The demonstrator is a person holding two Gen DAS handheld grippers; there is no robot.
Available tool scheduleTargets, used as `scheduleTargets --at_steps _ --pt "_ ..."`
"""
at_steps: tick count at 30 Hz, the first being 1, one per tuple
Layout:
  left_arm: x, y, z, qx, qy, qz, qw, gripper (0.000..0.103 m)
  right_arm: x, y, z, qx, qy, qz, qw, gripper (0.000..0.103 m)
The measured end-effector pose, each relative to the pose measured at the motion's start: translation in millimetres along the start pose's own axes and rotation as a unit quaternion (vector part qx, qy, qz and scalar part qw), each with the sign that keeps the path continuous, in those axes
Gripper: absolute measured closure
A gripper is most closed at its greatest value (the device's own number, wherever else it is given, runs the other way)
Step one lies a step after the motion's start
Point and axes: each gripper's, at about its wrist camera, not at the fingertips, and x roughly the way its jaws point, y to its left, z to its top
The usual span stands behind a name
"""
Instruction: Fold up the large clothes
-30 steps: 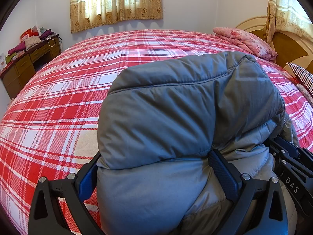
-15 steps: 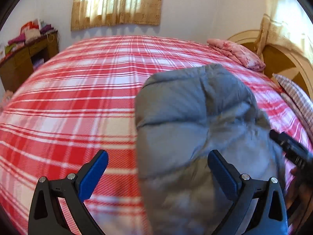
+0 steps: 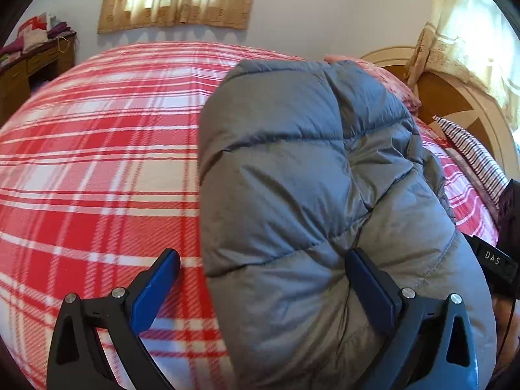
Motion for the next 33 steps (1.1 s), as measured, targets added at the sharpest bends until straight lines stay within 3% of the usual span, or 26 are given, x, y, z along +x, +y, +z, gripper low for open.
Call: scheduleTargets --at_steps 1,2,4,8,10,11,13,15,17,20,27,33 --pt "0.8 -0.4 0.3 0.000 0.000 -0.003 1.0000 0.001 -1.7 5.5 -3.3 -0.013 0.001 0.017 1.000 0.038" --pt "0.0 -2.9 0.2 0.005 -0.002 -0.007 1.0000 0.001 -3.2 11.3 -7.7 -0.024 0.009 0.042 0.999 0.045" --pt "-0.4 -5.4 0.0 0.015 -0.007 -0.011 0.9998 0.001 -0.1 18.0 -12.2 -0.035 0.013 0.030 0.999 0.045" --pt "4.7 -4.2 3.0 0.007 0.007 -0.035 0.9993 0.002 5.6 0.9 -10.3 0.013 0.024 0.072 0.997 0.032" --pt "4.9 -5.2 4.0 0.008 0.007 -0.061 0.9981 0.018 2.5 -0.7 -11.9 0.009 0.029 0.077 0.997 0.037" --pt "2.1 -10.3 3.2 0.018 0.002 -0.072 0.9973 0.030 -1.2 -3.6 -14.5 0.012 0.031 0.097 0.995 0.056" --pt "-2.3 -20.5 5.1 0.043 -0.005 -0.068 0.9968 0.046 -3.1 -3.6 -15.2 0.019 0.032 0.129 0.991 0.073" --pt "-12.7 -30.7 5.7 0.065 -0.012 -0.060 0.9960 0.074 -14.8 1.7 -19.4 0.008 0.020 0.124 0.992 0.078" --pt "-29.9 -38.9 7.1 0.084 -0.022 -0.045 0.9952 0.079 -30.7 9.6 -26.6 0.005 0.005 0.135 0.991 0.081" --pt "-57.2 -41.7 5.2 0.110 -0.045 -0.030 0.9925 0.081 -55.6 30.1 -36.1 -0.011 -0.020 0.156 0.988 0.081" --pt "-136.9 -15.6 12.2 0.098 -0.111 -0.011 0.9889 0.083 -95.1 89.6 -37.9 -0.042 -0.056 0.221 0.973 0.081" --pt "-184.8 17.9 10.7 0.082 -0.138 0.035 0.9865 0.083 -93.8 161.7 -37.8 -0.076 -0.058 0.271 0.958 0.081"
